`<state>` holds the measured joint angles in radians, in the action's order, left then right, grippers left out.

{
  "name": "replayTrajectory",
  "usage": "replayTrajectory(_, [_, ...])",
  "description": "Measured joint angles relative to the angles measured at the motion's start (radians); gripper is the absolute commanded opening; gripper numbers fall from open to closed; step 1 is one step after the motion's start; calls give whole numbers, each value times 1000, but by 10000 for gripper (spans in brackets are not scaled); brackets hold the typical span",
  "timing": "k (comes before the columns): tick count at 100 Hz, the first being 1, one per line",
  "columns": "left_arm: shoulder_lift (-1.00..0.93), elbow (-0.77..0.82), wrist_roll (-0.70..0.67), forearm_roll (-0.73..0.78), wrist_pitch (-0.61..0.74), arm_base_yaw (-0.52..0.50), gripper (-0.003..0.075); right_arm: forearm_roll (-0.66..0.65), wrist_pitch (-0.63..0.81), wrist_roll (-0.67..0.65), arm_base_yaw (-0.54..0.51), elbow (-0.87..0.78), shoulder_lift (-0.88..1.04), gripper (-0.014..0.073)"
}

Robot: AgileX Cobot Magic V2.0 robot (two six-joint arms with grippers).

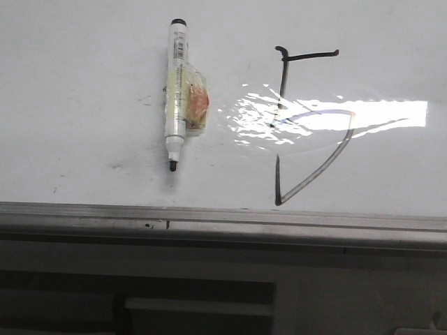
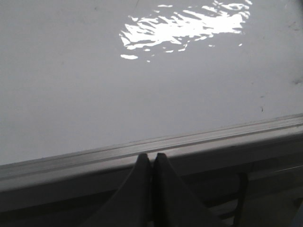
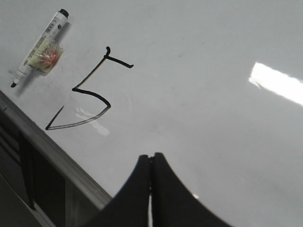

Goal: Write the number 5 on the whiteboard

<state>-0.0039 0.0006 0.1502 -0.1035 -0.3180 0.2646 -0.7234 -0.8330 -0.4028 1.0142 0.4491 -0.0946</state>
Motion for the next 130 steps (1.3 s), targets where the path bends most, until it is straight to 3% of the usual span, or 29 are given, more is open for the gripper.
replayTrajectory(106, [0, 0, 0, 18, -8, -9, -20, 0, 0, -2, 0, 0, 0, -51])
replayTrajectory(119, [0, 0, 0, 18, -8, -9, -20, -2, -59, -2, 0, -7, 0, -51])
replayTrajectory(130, [0, 0, 0, 18, -8, -9, -20, -27, -31, -11, -55, -52, 0, -51])
